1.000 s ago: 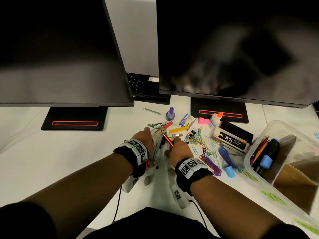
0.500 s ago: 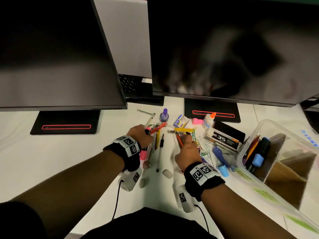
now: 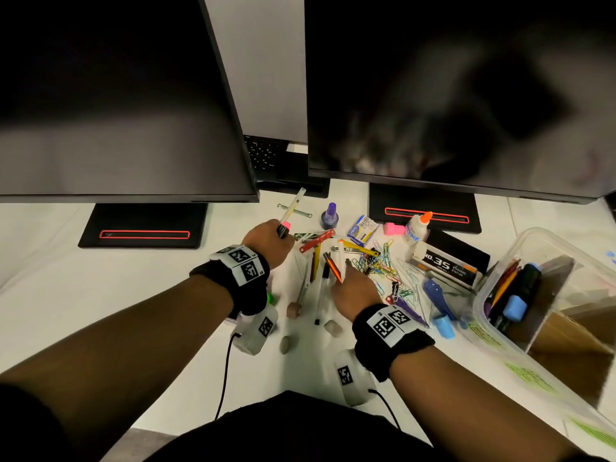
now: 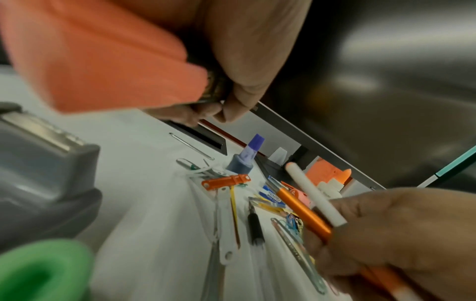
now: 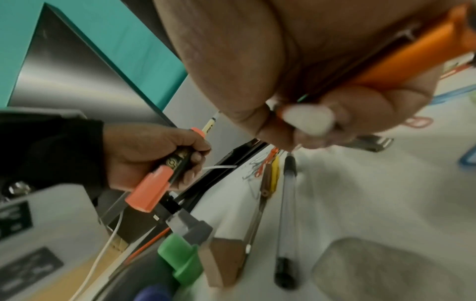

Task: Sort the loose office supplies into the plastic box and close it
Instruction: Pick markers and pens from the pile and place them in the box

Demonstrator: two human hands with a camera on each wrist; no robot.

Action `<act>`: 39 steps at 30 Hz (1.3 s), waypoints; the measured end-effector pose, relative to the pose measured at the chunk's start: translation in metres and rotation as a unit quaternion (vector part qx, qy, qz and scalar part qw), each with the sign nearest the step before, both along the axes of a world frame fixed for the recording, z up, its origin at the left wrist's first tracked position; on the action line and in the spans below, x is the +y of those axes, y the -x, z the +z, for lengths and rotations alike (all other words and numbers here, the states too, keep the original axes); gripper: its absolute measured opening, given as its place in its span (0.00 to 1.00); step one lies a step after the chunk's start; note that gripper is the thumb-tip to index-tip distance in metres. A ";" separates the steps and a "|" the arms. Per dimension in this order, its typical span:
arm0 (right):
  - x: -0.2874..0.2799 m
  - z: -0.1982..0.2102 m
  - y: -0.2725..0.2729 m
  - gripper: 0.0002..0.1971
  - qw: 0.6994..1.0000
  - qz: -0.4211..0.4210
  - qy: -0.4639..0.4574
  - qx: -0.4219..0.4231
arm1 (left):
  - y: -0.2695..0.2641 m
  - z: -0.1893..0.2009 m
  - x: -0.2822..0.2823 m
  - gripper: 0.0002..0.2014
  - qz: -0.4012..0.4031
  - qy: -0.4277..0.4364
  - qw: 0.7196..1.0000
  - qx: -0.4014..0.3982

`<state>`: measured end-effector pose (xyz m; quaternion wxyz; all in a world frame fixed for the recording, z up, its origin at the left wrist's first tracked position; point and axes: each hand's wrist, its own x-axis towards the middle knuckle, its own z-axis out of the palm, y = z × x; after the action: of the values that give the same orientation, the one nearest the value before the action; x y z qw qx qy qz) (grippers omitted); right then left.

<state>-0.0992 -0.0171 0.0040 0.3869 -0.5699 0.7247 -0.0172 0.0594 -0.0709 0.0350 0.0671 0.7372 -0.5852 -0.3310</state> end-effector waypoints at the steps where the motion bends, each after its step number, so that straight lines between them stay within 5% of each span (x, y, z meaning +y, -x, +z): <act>1: -0.001 -0.002 -0.003 0.19 1.000 0.007 0.009 0.011 | 0.001 -0.001 0.002 0.09 -0.013 -0.007 1.000 -0.006; 7: 0.002 -0.009 -0.008 0.24 0.998 0.015 -0.010 0.066 | 0.027 -0.015 0.018 0.13 -0.139 -0.005 0.989 -0.038; 14: 0.010 -0.003 0.000 0.18 0.995 0.050 -0.018 0.087 | 0.048 -0.032 0.014 0.18 -0.187 -0.014 0.977 -0.106; 27: 0.009 0.023 0.043 0.12 0.970 -0.208 0.030 -0.125 | 0.049 -0.041 0.013 0.25 -0.133 -0.003 0.987 -0.087; 39: 0.029 0.039 0.067 0.03 0.940 -0.248 0.020 -0.234 | 0.035 -0.044 0.010 0.19 -0.087 -0.028 0.993 -0.070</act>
<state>-0.1666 0.0119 0.0430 0.5177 -0.3595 0.7314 -0.2604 0.0241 -0.0613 -0.0088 -0.0236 0.7064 -0.6409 -0.2993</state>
